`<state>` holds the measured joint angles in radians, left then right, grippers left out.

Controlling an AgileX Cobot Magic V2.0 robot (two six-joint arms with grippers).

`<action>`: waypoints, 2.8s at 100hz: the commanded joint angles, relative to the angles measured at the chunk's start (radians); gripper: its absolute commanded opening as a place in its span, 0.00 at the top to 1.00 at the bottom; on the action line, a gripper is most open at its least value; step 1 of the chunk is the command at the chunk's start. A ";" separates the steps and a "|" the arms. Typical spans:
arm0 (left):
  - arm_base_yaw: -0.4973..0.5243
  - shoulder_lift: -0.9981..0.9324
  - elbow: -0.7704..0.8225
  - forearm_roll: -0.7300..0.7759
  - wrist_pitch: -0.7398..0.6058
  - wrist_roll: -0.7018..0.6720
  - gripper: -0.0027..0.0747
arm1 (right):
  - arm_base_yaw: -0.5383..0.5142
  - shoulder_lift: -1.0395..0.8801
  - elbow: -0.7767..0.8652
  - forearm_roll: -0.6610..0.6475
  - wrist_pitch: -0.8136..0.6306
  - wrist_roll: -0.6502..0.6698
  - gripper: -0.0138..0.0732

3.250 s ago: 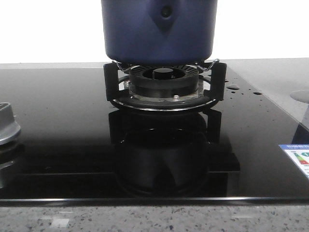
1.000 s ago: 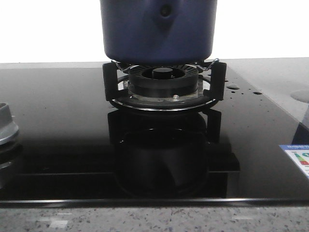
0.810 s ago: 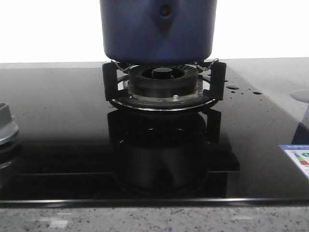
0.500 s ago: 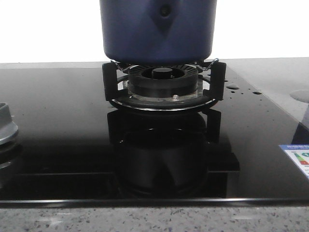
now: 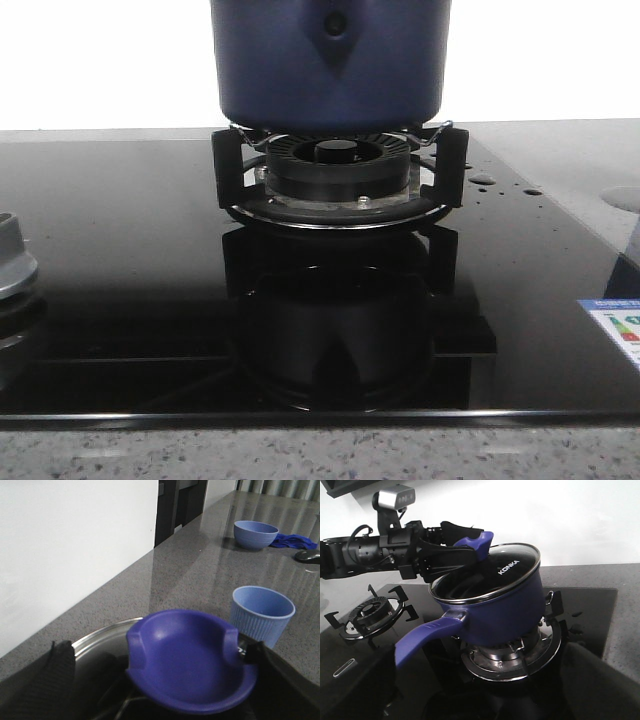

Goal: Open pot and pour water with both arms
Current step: 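Move the right gripper toward the light blue ribbed cup, then grasp the light blue cup with the right gripper and lift it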

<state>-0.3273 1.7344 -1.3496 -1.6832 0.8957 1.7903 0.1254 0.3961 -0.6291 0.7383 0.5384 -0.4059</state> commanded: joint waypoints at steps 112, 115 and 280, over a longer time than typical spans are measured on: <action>-0.037 -0.179 -0.032 -0.154 0.030 0.001 0.67 | -0.005 0.019 -0.034 -0.166 -0.377 -0.015 0.15; -0.029 -0.195 -0.032 -0.152 0.030 -0.006 0.67 | -0.007 0.021 -0.034 -0.202 -0.400 -0.015 0.15; 0.108 -0.459 -0.028 0.035 0.030 -0.220 0.67 | -0.088 0.705 0.235 -0.350 -1.102 0.114 0.14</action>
<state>-0.2206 1.3045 -1.3457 -1.5545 0.9342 1.5814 0.0346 1.0816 -0.3623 0.3971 -0.4413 -0.3061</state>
